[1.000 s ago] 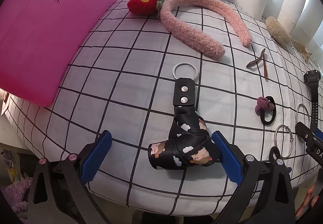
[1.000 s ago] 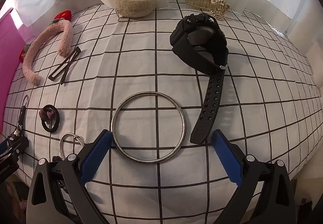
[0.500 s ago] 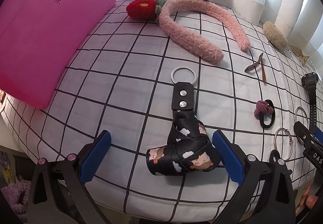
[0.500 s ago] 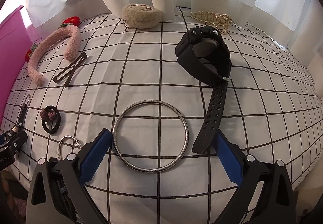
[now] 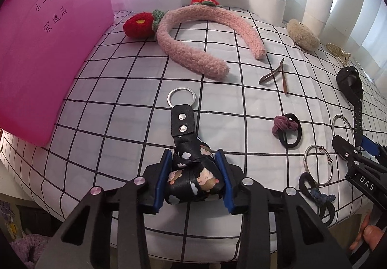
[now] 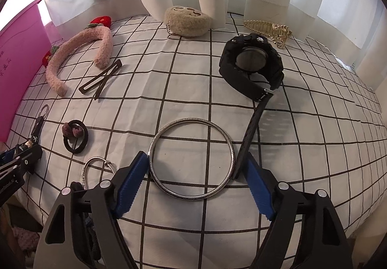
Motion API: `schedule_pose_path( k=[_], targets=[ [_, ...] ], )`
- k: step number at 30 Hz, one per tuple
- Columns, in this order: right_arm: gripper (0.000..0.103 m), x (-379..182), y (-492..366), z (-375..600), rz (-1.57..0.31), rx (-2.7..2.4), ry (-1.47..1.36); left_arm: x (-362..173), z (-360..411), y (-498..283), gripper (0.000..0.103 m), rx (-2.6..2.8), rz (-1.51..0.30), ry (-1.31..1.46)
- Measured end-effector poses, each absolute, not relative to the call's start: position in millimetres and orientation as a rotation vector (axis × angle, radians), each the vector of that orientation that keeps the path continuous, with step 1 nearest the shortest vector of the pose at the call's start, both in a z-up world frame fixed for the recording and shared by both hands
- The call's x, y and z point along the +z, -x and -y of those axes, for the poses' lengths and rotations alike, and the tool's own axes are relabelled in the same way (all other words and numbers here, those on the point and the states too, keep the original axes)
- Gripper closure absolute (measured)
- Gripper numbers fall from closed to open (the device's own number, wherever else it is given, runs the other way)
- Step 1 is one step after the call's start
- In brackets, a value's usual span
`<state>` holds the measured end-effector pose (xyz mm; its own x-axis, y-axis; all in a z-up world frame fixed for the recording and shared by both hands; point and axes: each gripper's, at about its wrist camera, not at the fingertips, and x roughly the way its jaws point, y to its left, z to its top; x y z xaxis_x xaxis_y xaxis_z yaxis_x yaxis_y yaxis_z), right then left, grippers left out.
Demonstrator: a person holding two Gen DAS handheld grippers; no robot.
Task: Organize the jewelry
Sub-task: 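Close the left tool on the keychain strap while the right tool grasps the black watch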
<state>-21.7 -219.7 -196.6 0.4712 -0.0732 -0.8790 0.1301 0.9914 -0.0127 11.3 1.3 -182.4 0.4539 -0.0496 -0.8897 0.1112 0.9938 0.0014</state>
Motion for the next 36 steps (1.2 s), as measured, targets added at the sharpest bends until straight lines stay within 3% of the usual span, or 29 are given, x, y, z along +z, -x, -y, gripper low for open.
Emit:
schedule_pose_path(
  k=[3,4,5,13,25,27,29,36],
  targets=[
    [0.032,-193.5,24.3,220.9,-1.057,-0.112,-0.072,-181.5,-2.9,-12.7,0.074,-0.099,-1.1,-0.054],
    [0.039,-191.1,25.9,221.5,-1.043,-0.097,-0.08,-181.2,-3.1,-13.2,0.075,-0.099,-1.103,-0.052],
    [0.097,-191.3,25.1,221.0,-1.063,-0.102,-0.074,-181.1,-3.6,-13.4,0.075,-0.099,-1.107,-0.048],
    [0.103,-188.3,28.9,227.1,-1.052,-0.071,-0.126,-177.3,-5.6,-12.1,0.075,-0.094,-1.107,-0.03],
    [0.099,-171.2,32.9,262.2,-0.989,-0.105,-0.263,-173.5,-5.1,-11.9,0.075,-0.105,-1.095,-0.026],
    [0.065,-166.6,29.9,269.0,-0.971,-0.127,-0.262,-173.6,-5.2,-11.9,0.075,-0.103,-1.095,-0.028],
    [0.048,-161.2,26.7,275.3,-0.947,-0.146,-0.257,-174.4,-6.0,-12.3,0.075,-0.1,-1.099,-0.026],
    [0.044,-167.2,-7.0,296.8,-0.979,-0.202,-0.219,-176.4,-7.3,-14.9,0.075,-0.092,-1.105,-0.023]
  ],
)
